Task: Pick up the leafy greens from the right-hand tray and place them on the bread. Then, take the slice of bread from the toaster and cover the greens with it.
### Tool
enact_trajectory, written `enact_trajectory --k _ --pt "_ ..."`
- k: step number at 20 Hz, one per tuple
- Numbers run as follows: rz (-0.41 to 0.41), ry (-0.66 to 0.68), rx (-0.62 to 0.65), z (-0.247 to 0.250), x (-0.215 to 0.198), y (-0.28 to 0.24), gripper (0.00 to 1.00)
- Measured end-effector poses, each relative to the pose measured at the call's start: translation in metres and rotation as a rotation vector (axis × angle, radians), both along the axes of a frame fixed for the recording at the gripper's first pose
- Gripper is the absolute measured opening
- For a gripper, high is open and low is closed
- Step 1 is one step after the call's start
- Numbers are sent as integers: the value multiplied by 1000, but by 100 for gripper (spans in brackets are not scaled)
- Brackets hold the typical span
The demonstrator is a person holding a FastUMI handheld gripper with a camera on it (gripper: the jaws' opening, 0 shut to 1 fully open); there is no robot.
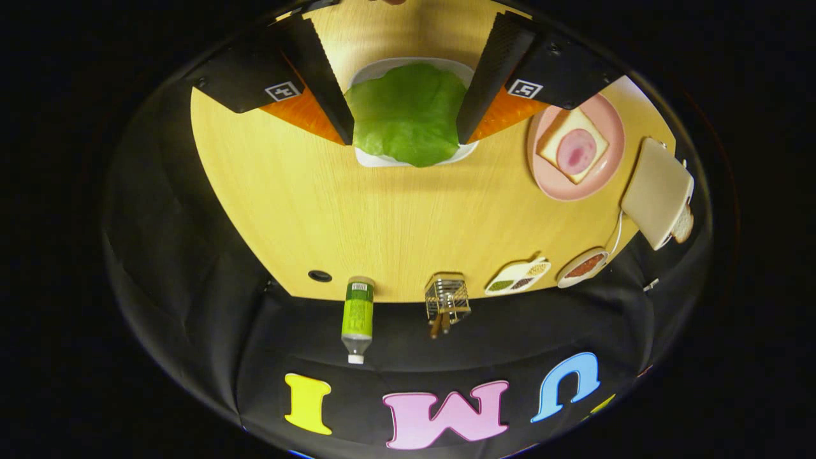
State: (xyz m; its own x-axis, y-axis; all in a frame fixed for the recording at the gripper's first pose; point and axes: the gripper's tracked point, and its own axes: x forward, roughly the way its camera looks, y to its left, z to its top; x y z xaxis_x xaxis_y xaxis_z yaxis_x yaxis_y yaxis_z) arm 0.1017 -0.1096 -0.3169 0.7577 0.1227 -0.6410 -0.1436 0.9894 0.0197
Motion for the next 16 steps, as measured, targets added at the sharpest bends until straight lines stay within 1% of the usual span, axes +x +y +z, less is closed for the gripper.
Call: enact_trajectory --k 2,4,7,12,13,14,16 --pt "6 44 4 -18 1 0 100" --pt "21 43 -23 -26 7 -4 100" --pt "46 37 -29 -28 11 -1 98" --pt "99 97 -41 -40 -1 5 96" --pt "112 115 -59 -45 -4 3 96" --pt "126 95 -73 -43 -3 3 97" --pt "131 100 -81 -43 -4 4 97"
